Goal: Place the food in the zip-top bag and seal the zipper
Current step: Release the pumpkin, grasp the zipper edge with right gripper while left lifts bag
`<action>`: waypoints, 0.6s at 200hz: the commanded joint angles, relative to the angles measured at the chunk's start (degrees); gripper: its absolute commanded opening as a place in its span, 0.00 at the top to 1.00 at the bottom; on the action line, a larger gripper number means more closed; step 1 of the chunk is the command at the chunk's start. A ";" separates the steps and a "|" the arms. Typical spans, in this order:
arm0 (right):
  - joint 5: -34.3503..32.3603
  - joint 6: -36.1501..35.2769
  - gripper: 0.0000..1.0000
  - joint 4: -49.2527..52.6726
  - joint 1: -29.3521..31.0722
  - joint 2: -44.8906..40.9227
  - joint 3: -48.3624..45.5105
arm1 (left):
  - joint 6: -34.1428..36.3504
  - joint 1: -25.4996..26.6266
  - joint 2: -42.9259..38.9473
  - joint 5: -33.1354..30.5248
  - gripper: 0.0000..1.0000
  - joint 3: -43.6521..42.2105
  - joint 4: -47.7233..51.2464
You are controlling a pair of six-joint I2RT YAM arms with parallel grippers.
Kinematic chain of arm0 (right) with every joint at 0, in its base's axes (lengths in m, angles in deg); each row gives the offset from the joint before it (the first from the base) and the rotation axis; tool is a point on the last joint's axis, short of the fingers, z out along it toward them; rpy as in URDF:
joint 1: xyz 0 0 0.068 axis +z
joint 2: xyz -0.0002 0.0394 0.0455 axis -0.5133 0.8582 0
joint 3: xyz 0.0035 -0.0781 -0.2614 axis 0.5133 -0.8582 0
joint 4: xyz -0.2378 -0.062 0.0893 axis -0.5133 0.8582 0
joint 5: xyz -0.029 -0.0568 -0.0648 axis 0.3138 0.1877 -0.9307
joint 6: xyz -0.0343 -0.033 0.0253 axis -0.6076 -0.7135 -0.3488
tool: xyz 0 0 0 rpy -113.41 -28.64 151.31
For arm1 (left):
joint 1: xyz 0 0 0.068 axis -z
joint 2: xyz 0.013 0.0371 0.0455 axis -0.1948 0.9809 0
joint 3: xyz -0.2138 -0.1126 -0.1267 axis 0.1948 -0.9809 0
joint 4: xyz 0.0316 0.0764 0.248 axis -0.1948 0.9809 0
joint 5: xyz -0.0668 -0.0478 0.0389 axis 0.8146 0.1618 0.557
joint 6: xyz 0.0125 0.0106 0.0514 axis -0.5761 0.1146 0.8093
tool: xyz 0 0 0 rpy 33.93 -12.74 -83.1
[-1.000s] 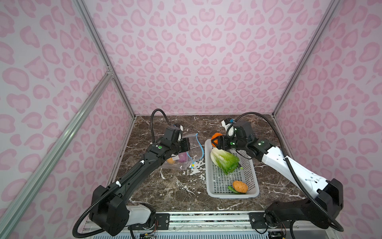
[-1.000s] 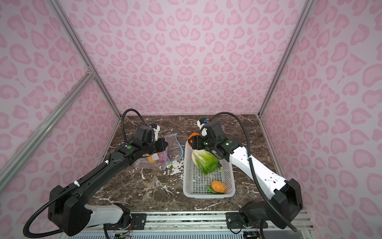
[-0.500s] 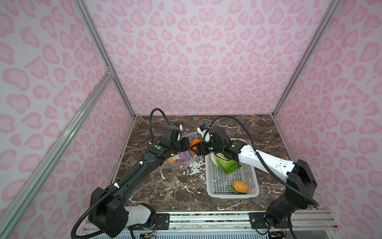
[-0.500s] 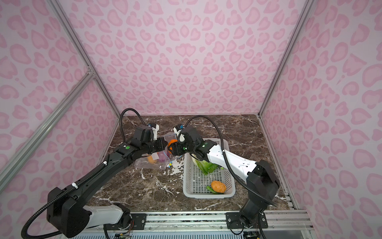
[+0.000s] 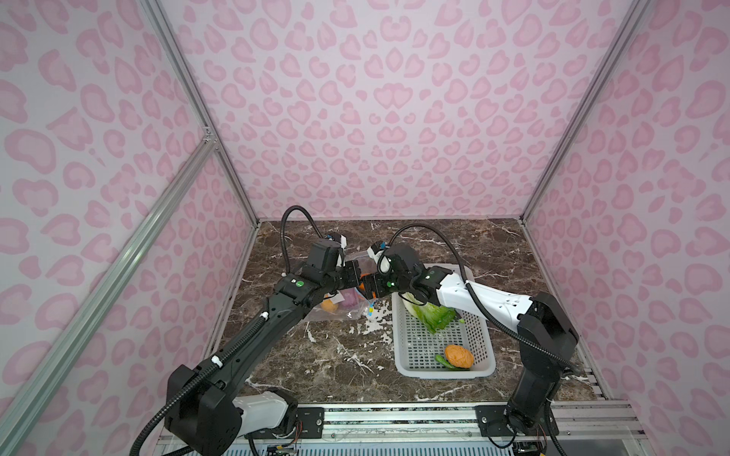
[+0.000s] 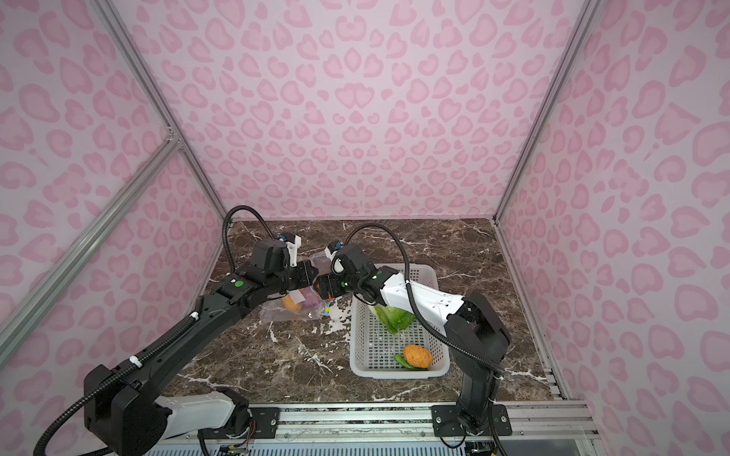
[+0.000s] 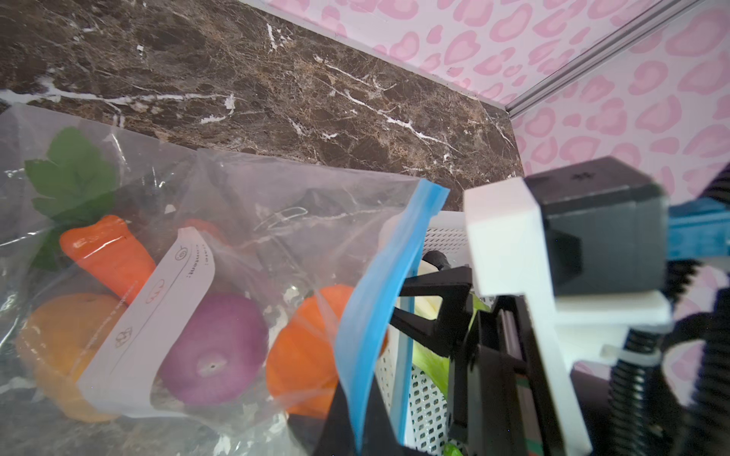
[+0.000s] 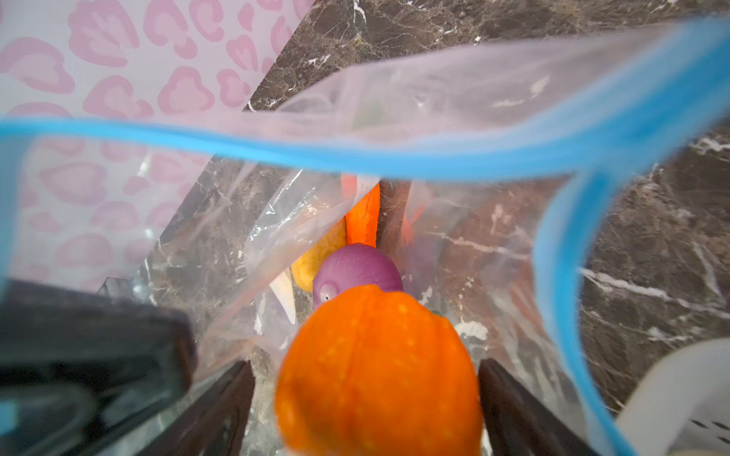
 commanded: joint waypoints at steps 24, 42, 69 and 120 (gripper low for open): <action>-0.81 -0.27 0.04 0.22 -0.06 -3.18 -0.06 | 0.42 -0.57 -0.42 -0.97 0.98 0.47 -0.67; -2.49 -1.31 0.05 1.98 -0.38 -6.09 -0.54 | 0.42 -0.74 -0.32 -0.98 0.98 0.58 -0.69; -5.55 -1.59 0.09 4.54 -2.31 -10.36 -2.85 | 0.66 -1.07 -0.75 -1.37 0.98 0.63 -0.47; -1.88 3.39 0.30 1.04 -5.22 -10.65 -9.21 | 0.76 -1.36 -1.40 -1.57 0.98 0.64 -0.47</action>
